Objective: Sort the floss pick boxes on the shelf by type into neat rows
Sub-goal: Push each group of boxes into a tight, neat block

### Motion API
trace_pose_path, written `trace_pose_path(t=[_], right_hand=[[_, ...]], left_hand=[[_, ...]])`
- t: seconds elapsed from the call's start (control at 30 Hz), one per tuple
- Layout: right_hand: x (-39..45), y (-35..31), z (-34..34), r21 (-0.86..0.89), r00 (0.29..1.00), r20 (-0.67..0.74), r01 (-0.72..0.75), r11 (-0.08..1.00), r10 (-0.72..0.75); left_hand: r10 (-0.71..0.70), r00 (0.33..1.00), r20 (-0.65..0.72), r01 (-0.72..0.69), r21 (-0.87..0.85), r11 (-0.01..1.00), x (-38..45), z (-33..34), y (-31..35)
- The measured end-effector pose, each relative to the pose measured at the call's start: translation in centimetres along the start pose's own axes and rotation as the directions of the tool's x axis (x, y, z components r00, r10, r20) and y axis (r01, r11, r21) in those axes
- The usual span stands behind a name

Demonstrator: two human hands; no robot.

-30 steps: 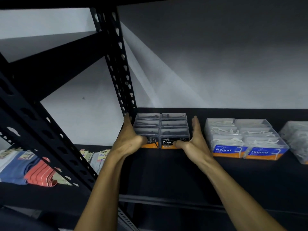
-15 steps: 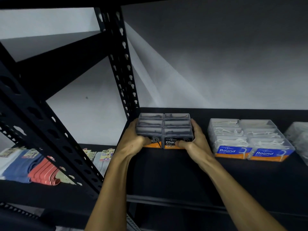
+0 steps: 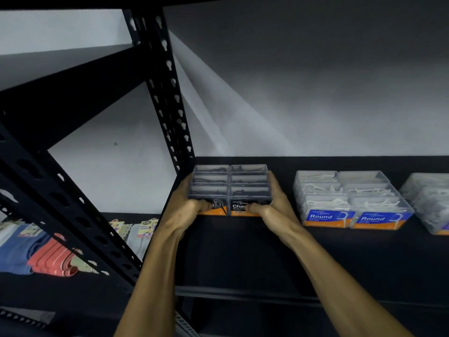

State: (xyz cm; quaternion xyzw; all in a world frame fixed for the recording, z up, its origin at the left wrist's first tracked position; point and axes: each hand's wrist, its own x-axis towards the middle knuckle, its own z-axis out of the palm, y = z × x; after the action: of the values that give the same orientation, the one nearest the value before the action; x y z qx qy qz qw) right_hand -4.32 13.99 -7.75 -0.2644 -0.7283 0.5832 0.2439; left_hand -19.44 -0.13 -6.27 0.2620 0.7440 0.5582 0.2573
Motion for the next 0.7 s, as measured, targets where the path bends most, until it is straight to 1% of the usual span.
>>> trace_pose_path(t=[0.3, 0.5, 0.7], right_hand=[[-0.27, -0.03, 0.03, 0.022, 1.0, -0.01, 0.009, 1.0, -0.009], [-0.58, 0.31, 0.0, 0.028, 1.0, -0.008, 0.024, 0.999, -0.024], [-0.92, 0.35, -0.02, 0.04, 1.0, 0.006, 0.027, 0.999, -0.027]], left_hand=[[0.005, 1.0, -0.008, -0.005, -0.025, 1.0, -0.1, 0.02, -0.33], [0.025, 1.0, 0.002, -0.025, 0.002, 1.0, -0.03, -0.01, -0.81], [0.025, 1.0, 0.002, -0.025, -0.011, 1.0, -0.46, -0.09, -0.93]])
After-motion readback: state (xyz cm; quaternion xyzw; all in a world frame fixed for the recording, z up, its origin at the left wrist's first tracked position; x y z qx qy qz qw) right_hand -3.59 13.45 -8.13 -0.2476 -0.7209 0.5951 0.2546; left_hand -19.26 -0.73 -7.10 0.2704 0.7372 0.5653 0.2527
